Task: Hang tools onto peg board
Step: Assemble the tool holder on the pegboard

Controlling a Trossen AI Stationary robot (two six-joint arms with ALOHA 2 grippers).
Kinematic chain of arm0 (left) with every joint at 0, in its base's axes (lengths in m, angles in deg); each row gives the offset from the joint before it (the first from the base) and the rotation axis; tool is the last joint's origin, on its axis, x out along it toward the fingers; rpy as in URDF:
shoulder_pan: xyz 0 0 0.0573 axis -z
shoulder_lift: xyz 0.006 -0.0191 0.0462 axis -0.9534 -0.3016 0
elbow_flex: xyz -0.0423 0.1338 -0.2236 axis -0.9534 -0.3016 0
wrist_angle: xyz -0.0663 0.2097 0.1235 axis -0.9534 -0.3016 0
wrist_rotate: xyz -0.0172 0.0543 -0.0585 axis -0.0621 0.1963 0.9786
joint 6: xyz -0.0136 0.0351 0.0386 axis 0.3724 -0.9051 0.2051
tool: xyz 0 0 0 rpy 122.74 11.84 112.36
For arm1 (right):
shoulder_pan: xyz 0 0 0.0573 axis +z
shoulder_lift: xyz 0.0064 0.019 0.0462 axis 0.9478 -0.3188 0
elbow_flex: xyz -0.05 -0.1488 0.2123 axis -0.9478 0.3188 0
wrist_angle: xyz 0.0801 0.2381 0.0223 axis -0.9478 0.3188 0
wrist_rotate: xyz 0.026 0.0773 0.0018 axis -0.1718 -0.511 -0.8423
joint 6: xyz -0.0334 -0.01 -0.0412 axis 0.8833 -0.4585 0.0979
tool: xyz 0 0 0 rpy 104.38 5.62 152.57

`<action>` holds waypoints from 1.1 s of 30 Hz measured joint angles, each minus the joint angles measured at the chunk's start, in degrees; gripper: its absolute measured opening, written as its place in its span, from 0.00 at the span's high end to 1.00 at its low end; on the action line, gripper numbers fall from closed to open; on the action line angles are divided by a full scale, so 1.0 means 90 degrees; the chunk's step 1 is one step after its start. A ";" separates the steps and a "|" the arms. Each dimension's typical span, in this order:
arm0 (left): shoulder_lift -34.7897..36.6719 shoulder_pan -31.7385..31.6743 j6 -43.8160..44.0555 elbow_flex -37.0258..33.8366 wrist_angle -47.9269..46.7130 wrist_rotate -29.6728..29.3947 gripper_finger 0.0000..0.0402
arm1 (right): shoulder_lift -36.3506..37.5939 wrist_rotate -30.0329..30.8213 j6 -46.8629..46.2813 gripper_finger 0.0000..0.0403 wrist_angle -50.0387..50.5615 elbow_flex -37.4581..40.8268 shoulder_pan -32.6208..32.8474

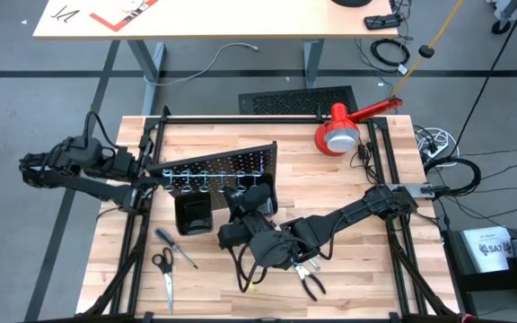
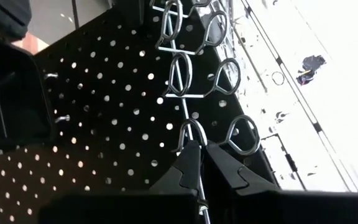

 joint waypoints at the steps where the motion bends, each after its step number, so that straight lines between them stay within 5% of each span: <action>1: 0.0000 0.0001 0.0001 0.0000 -0.0006 0.0000 0.84 | 0.0000 0.0000 0.0071 1.00 -0.0003 0.0000 -0.0005; 33: 0.0032 0.0006 -0.0244 0.0027 -0.0173 -0.0081 0.83 | 0.0010 -0.0549 0.1974 1.00 -0.0332 0.0000 -0.0058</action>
